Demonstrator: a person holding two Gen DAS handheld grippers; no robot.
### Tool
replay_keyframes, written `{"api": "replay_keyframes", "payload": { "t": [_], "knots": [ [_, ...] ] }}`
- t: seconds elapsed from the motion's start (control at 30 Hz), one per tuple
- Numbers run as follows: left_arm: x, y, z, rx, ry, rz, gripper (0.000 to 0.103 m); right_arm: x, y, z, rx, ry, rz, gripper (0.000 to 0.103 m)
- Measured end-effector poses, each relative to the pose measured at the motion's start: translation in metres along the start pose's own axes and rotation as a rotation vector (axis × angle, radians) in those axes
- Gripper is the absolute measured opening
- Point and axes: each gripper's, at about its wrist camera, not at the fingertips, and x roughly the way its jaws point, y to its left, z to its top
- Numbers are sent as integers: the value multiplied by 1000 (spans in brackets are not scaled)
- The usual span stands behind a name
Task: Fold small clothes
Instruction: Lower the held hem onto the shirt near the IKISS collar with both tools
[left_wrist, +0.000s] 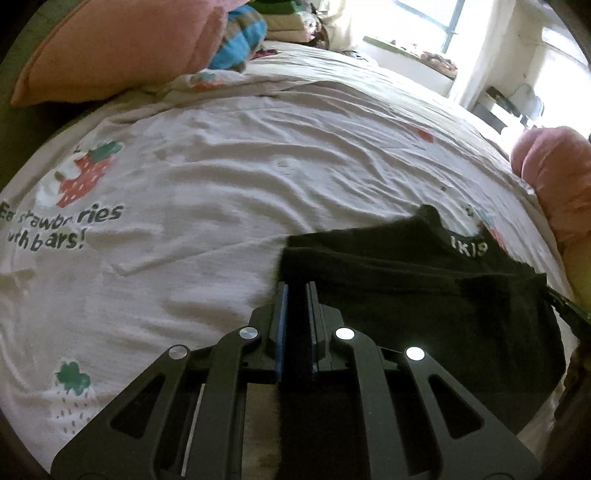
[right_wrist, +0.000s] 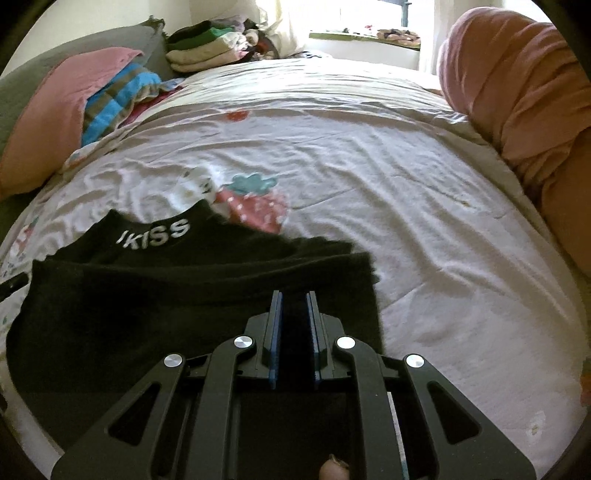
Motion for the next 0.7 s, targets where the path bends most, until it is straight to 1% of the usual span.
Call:
{"api": "replay_keyframes", "payload": {
  "t": [0.13, 0.17, 0.2, 0.23, 0.27, 0.33, 0.47, 0.53, 0.6, 0.63, 0.67, 0.7],
  "knots": [
    [2, 9, 1, -4, 4, -4, 5, -5, -13, 0, 27, -17, -9, 13],
    [3, 9, 1, -9, 9, -20, 6, -5, -16, 0, 29, -14, -10, 17],
    [4, 8, 1, -7, 13, -39, 7, -3, -19, 0, 30, -7, -15, 23],
    [4, 6, 1, 0, 14, -46, 11, -1, -21, -1, 33, 0, -21, 25],
    [5, 3, 0, 13, 14, -50, 17, 0, -23, -2, 35, 2, -24, 26],
    [6, -3, -1, 43, 11, -45, 24, 3, -26, -2, 38, 12, -30, 28],
    [10, -6, -3, 60, 14, -44, 31, 8, -24, -4, 29, 18, -18, 29],
    [13, -7, -4, 67, 17, -45, 31, 11, -23, -5, 24, 20, -13, 30],
    [14, -7, -5, 71, 15, -45, 31, 13, -23, -7, 27, 17, -7, 27],
    [15, -8, -6, 72, 16, -47, 25, 13, -24, -9, 30, 14, -3, 25],
    [16, -7, -6, 72, 15, -48, 12, 12, -24, -9, 32, 11, 0, 20],
    [16, -8, -6, 72, 15, -51, 8, 11, -24, -10, 31, 5, 4, 15]
  ]
}}
